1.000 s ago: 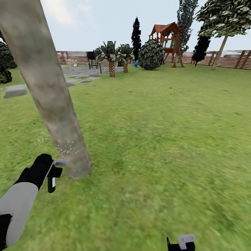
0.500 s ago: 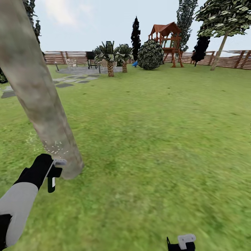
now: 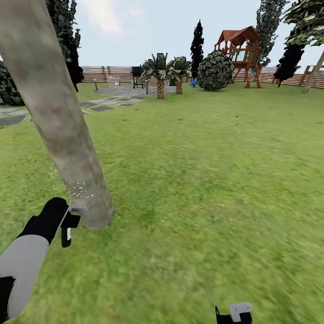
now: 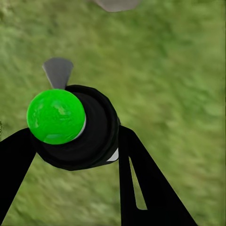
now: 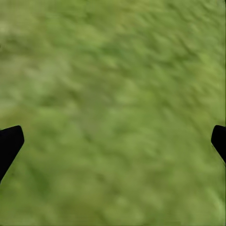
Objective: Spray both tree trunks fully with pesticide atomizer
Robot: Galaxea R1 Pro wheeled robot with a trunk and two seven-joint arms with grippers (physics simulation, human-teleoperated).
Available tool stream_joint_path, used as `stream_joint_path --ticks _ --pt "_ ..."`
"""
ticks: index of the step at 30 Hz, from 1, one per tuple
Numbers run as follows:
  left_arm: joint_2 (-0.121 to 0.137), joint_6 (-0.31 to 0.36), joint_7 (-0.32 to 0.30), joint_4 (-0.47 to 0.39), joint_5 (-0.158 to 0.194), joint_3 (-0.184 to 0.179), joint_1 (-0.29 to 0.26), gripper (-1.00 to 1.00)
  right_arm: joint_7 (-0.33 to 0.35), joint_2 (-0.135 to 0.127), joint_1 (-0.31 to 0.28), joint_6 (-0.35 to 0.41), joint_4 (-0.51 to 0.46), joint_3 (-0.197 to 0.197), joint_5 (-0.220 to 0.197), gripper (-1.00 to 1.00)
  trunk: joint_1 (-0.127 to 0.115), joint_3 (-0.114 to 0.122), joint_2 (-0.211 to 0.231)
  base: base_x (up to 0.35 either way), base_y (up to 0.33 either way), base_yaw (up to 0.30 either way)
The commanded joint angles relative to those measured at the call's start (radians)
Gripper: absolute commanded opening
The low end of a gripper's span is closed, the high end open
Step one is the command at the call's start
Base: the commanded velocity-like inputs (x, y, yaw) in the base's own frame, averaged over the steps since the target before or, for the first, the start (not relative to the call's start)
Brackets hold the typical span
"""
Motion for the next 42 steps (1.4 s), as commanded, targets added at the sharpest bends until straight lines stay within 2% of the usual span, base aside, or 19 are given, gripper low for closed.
stream_joint_path --ticks 1,9,15,32,42 --pt "-0.002 0.003 -0.010 -0.001 -0.013 0.000 -0.001 -1.00 -0.006 0.000 0.000 -0.001 0.000 0.008 -0.002 1.00 0.000 -0.001 0.000 0.236 -0.194 0.278" --pt "-0.003 0.007 -0.010 -0.013 -0.013 -0.004 -0.010 -1.00 -0.006 0.001 0.000 -0.001 0.000 0.008 -0.002 1.00 0.000 -0.001 0.000 0.173 -0.218 0.249" --pt "-0.003 0.008 -0.010 -0.025 -0.015 -0.001 -0.019 -1.00 -0.006 0.001 0.000 -0.001 0.001 0.008 -0.002 1.00 0.000 -0.001 0.000 -0.008 -0.269 0.014" --pt "-0.001 0.009 -0.010 -0.025 -0.016 0.001 -0.021 -1.00 -0.005 0.001 0.000 0.000 0.001 0.008 -0.002 1.00 0.000 -0.001 0.000 0.233 -0.191 0.004" --pt "0.000 0.009 -0.010 -0.025 -0.016 0.001 -0.021 -1.00 -0.005 0.001 0.000 0.000 0.001 0.009 -0.002 1.00 0.000 -0.001 0.000 0.216 -0.208 0.241"
